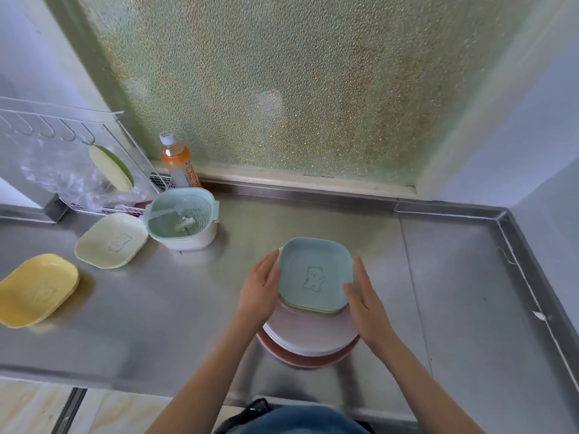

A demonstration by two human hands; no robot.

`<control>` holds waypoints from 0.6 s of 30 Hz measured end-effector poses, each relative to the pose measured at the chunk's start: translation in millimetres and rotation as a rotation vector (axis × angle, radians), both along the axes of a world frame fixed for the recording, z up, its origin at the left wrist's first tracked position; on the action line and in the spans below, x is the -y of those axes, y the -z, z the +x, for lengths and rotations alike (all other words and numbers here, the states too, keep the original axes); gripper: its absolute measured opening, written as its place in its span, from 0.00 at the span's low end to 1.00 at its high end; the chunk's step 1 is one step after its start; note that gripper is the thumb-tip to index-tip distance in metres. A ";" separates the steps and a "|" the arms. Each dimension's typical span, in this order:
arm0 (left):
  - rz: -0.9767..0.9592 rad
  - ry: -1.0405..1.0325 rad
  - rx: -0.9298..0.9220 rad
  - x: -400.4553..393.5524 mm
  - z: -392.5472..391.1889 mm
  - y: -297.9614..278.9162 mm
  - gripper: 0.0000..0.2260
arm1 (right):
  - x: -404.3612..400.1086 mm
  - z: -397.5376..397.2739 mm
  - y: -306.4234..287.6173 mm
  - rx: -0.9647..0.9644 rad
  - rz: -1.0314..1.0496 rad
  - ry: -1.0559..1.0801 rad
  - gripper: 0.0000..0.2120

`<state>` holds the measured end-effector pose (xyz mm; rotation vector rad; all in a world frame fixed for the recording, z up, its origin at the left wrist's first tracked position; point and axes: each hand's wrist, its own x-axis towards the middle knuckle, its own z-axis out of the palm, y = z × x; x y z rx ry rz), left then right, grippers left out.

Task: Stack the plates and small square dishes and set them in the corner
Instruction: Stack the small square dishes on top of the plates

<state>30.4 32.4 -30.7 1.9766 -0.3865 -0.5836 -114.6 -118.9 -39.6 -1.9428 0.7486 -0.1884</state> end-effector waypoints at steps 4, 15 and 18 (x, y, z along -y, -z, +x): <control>0.032 -0.210 -0.148 -8.2 -3.3 21.0 0.21 | 10.2 -13.3 7.0 -0.117 0.176 0.128 0.24; 0.154 -0.355 -0.145 -21.6 -12.5 31.2 0.23 | 2.1 13.0 15.2 -0.103 0.376 0.010 0.31; 0.156 -0.407 -0.133 -39.7 -3.2 33.3 0.23 | -9.1 28.5 16.3 -0.094 0.380 -0.051 0.33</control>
